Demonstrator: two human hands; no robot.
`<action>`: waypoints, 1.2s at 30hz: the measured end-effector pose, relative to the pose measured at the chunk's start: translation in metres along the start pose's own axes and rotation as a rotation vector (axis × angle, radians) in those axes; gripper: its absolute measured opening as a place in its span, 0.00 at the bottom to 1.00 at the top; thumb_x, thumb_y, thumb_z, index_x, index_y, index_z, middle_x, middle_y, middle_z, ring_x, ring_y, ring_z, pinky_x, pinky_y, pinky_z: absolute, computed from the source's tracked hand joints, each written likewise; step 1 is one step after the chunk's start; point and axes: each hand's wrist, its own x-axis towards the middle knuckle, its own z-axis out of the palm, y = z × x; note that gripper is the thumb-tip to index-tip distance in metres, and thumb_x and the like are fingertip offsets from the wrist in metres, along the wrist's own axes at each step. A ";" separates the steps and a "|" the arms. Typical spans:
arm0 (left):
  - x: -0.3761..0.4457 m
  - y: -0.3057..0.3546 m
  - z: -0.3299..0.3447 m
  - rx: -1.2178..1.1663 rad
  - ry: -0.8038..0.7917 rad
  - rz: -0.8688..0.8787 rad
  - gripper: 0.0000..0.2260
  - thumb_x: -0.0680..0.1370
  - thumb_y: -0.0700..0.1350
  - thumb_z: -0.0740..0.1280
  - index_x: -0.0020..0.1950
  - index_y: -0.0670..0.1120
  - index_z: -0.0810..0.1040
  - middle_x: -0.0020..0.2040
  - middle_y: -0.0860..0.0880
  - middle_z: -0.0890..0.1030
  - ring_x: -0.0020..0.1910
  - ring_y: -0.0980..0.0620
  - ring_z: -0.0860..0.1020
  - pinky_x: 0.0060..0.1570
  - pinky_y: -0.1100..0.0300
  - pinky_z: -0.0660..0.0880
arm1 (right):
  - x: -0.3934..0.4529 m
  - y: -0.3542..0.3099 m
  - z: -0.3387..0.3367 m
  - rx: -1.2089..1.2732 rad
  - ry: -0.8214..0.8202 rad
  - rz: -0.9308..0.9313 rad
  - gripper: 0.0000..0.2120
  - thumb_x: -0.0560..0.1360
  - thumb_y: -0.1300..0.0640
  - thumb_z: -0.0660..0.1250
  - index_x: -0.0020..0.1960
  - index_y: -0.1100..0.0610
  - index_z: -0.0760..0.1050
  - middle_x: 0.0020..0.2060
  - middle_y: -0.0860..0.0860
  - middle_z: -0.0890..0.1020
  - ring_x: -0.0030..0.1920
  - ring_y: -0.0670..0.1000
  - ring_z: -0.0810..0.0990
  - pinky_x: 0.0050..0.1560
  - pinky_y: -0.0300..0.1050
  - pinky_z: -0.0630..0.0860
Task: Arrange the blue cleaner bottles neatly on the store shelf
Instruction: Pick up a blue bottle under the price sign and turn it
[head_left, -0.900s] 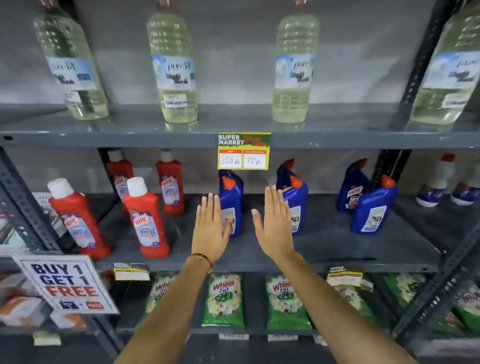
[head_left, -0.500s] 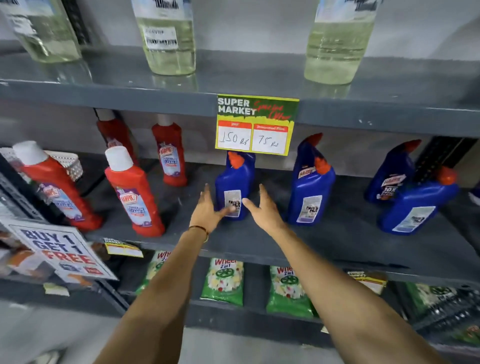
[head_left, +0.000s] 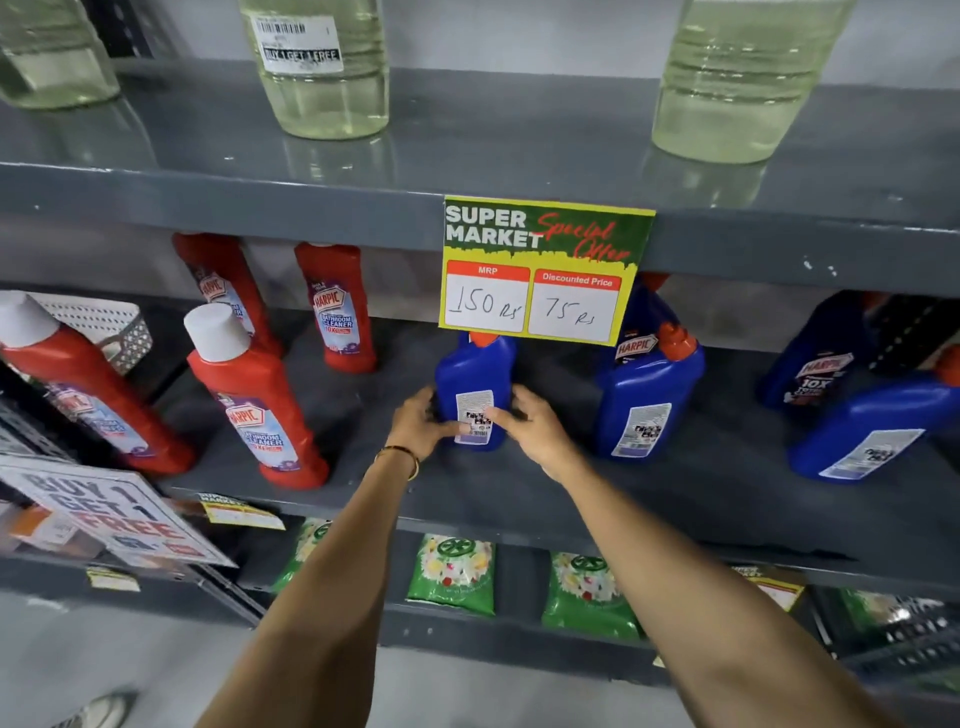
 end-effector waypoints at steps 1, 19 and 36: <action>-0.001 -0.001 -0.001 -0.010 0.004 0.006 0.27 0.62 0.31 0.76 0.59 0.38 0.73 0.58 0.37 0.79 0.54 0.42 0.79 0.53 0.52 0.76 | -0.002 -0.002 0.000 0.008 -0.009 0.003 0.16 0.74 0.61 0.67 0.61 0.57 0.73 0.60 0.58 0.80 0.58 0.56 0.79 0.62 0.57 0.76; -0.032 0.022 0.003 0.013 0.078 0.231 0.16 0.61 0.40 0.78 0.41 0.47 0.74 0.41 0.43 0.82 0.40 0.47 0.81 0.41 0.54 0.80 | -0.005 -0.043 0.018 -0.005 0.159 -0.029 0.40 0.57 0.46 0.78 0.65 0.49 0.66 0.56 0.48 0.80 0.54 0.49 0.79 0.50 0.43 0.77; -0.015 0.031 -0.015 -0.238 -0.481 -0.115 0.29 0.66 0.36 0.75 0.63 0.47 0.67 0.56 0.48 0.78 0.52 0.50 0.79 0.50 0.57 0.79 | -0.013 -0.058 0.000 0.258 -0.111 -0.066 0.20 0.64 0.62 0.72 0.54 0.49 0.73 0.50 0.50 0.81 0.51 0.50 0.81 0.55 0.50 0.78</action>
